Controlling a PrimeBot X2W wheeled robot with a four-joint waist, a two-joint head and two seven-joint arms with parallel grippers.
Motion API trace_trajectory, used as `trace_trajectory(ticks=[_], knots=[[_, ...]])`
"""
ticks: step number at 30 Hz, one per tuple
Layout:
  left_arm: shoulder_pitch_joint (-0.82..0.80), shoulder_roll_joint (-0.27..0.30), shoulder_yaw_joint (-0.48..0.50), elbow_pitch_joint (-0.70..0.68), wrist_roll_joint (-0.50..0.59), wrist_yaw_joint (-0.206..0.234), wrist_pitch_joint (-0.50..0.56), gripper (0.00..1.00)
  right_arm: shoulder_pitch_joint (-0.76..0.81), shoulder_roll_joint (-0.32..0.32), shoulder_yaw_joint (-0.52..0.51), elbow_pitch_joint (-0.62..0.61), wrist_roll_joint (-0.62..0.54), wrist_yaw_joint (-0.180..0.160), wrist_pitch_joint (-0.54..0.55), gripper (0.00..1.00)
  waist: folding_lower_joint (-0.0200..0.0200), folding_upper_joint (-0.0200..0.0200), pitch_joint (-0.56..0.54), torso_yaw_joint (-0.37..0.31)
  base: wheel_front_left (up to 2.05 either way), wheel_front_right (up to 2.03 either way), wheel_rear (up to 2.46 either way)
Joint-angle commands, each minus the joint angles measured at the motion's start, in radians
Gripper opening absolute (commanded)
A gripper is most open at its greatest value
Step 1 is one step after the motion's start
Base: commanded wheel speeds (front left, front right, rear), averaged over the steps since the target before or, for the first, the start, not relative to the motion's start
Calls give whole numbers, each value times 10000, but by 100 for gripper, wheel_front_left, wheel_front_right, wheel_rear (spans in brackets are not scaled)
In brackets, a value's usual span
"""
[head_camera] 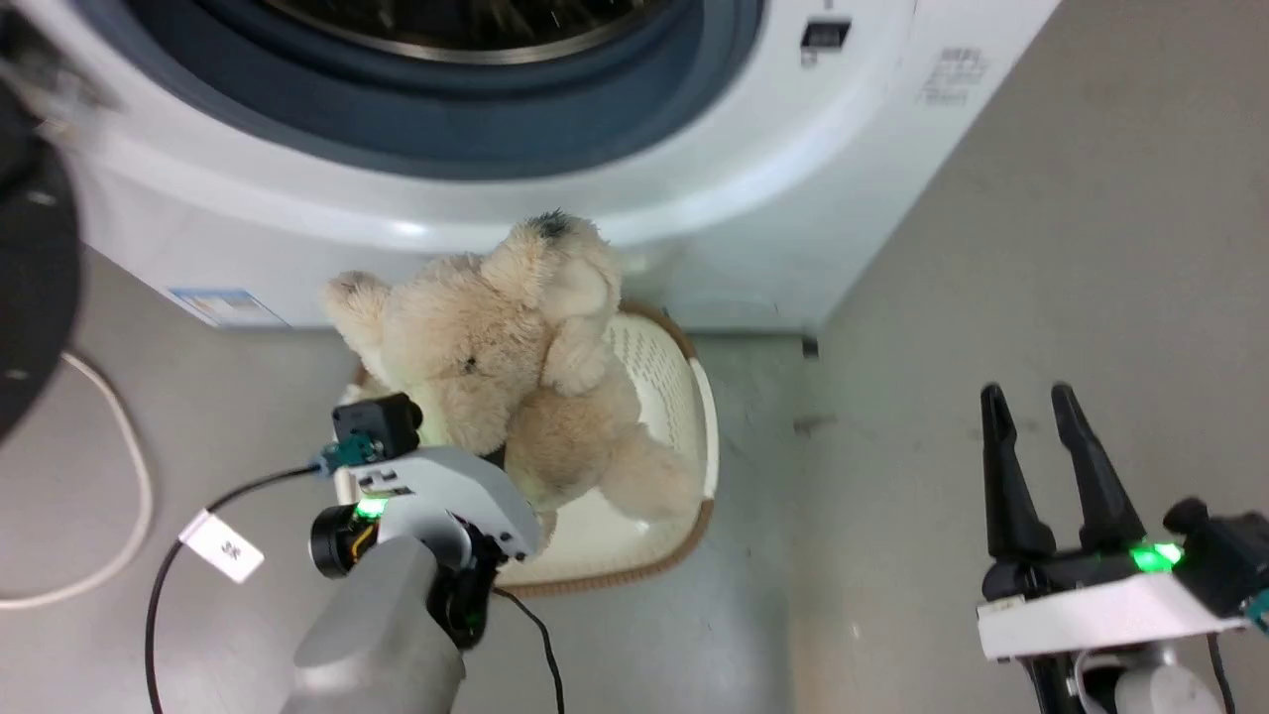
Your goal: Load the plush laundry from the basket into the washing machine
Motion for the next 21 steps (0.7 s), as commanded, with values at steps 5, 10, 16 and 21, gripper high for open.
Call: trace_trajectory(ticks=[5,10,16,21], knots=[[917,-2,-84,-1544,447,290,-346,0,582,-2,-145,166,-133,-7,-44,100,2,-1,-1507,574,0,0,0],[1750,151,222,-3588,1177,632,-368,0,933,-2,-170,258,-185,-7,-44,100,2,-1,-2071,650,0,0,0],[2694,215,571,-5561,2190,696,-371,0,1191,-2,-131,267,-223,-7,-44,100,2,-1,-2481,638,0,0,0],[2733,231,582,-5916,2784,643,-372,0,1314,-2,-90,241,-261,-7,-44,100,2,-1,-2574,595,0,0,0]])
